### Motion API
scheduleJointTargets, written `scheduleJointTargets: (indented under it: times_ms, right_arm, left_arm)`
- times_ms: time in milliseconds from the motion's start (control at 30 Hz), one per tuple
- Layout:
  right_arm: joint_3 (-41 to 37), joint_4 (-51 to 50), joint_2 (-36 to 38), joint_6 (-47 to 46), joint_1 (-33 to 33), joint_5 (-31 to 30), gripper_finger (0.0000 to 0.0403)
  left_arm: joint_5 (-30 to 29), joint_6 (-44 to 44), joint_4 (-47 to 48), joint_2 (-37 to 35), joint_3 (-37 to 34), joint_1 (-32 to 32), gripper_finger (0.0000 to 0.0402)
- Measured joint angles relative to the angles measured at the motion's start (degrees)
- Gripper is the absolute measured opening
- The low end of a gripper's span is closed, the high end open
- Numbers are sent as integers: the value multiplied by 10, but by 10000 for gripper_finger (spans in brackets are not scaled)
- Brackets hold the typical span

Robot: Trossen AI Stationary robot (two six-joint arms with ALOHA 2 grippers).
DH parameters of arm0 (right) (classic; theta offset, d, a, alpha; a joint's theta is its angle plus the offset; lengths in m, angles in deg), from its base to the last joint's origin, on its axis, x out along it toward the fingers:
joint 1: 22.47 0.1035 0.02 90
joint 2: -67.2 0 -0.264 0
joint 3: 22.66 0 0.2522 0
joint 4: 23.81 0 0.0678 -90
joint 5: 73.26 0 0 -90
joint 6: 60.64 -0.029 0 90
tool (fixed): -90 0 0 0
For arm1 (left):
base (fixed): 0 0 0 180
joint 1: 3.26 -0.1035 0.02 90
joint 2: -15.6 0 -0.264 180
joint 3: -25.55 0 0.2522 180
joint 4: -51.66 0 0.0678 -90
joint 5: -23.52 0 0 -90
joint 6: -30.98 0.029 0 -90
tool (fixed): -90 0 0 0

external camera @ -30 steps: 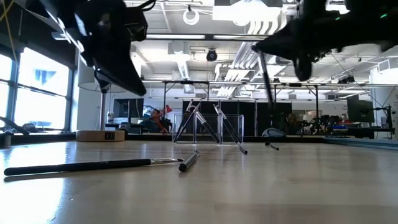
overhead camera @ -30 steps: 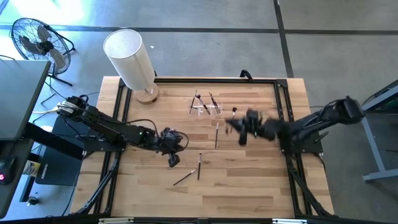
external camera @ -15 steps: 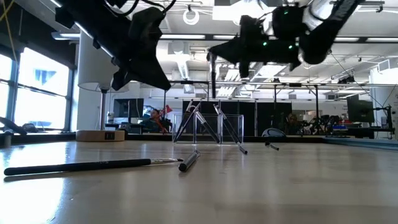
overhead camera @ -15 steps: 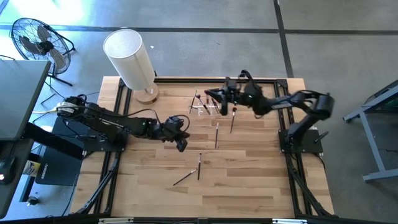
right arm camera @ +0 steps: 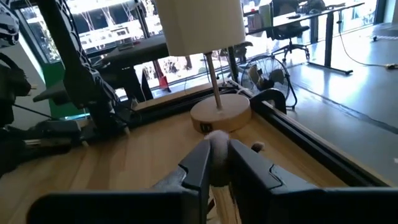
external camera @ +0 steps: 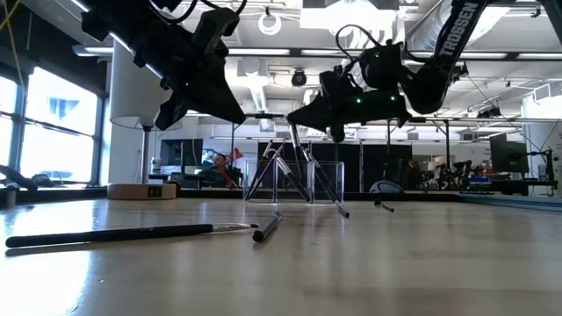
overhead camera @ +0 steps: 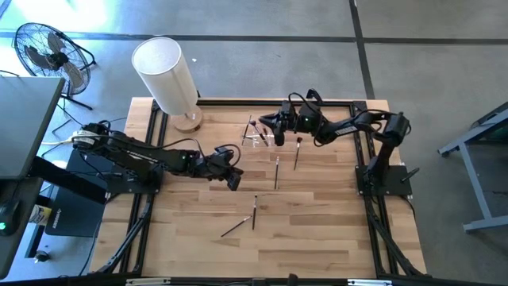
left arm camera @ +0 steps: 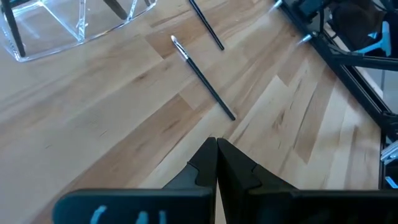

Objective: Put items in baskets/containers
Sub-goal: Put the black power brush into the transparent organizer, then put the black eyeshadow brush into the transparent organizer

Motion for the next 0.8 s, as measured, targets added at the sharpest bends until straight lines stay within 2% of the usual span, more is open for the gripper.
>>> scheduleJointTargets:
  times_ms: [133, 233, 400, 600, 800]
  right_arm:
    - [0, -16, 1, -19, -4, 8, 87]
    - [0, -20, 3, -30, -10, 43, 109]
    - [0, -77, 60, -10, -14, 103, 122]
    - [1, -285, 193, 101, -1, 83, 106]
    - [1, -535, 302, 126, 32, 22, 49]
  left_arm:
    - [0, 0, 0, 0, 0, 0, 0]
    - [-1, 1, 0, 0, 0, 0, 0]
    - [-2, 1, 0, 0, 0, 0, 0]
    - [-28, 1, -1, 0, 0, 0, 10]
    - [-77, 1, -12, 0, 0, 0, 81]
